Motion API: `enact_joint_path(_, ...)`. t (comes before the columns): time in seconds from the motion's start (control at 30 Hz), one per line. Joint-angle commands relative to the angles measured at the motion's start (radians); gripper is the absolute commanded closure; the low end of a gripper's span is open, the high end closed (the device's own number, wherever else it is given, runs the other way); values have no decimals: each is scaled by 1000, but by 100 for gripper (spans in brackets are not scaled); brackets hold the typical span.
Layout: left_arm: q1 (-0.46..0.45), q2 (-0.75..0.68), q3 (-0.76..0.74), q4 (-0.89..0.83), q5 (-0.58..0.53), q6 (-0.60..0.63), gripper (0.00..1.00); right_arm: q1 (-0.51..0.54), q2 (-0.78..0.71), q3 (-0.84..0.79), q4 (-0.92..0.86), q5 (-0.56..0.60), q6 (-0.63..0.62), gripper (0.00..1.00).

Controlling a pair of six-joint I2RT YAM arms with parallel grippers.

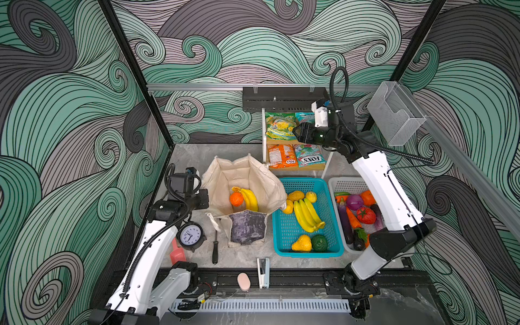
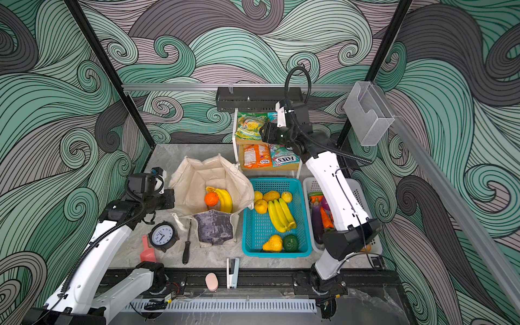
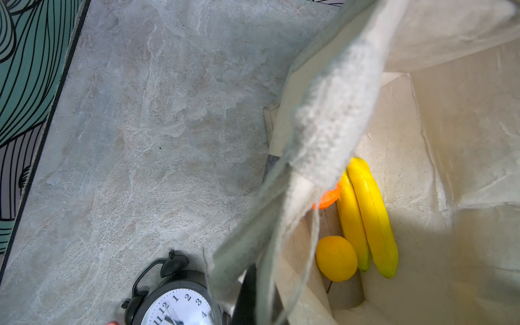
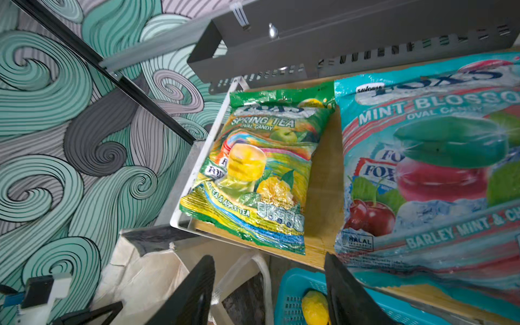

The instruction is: Place the food into the grocery bag and tie it

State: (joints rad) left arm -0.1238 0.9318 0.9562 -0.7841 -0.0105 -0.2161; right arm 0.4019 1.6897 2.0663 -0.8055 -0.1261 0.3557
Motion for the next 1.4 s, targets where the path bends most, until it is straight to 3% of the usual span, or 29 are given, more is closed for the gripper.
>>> enact_joint_path(0.0, 11, -11, -3, 5, 4, 4, 100, 12, 49, 65, -84, 52, -31, 42)
enact_joint_path(0.17, 12, -10, -4, 7, 10, 4, 100, 24, 84, 81, -100, 71, -43, 45)
enact_joint_path(0.5, 15, -11, -6, 8, 19, 7, 100, 17, 140, 94, -60, -20, -17, 49)
enact_joint_path(0.7, 15, -17, -7, 10, 21, 8, 100, 16, 140, 75, -21, -51, -8, 59)
enact_joint_path(0.97, 15, -16, -10, 10, 39, 8, 100, 5, 130, 42, 14, -67, 0, 81)
enact_joint_path(1.1, 15, -12, -11, 13, 45, 9, 100, 6, 123, 46, 34, -96, -5, 100)
enact_joint_path(1.37, 15, -6, -11, 12, 48, 9, 100, 5, 140, 165, 16, -163, -47, 100)
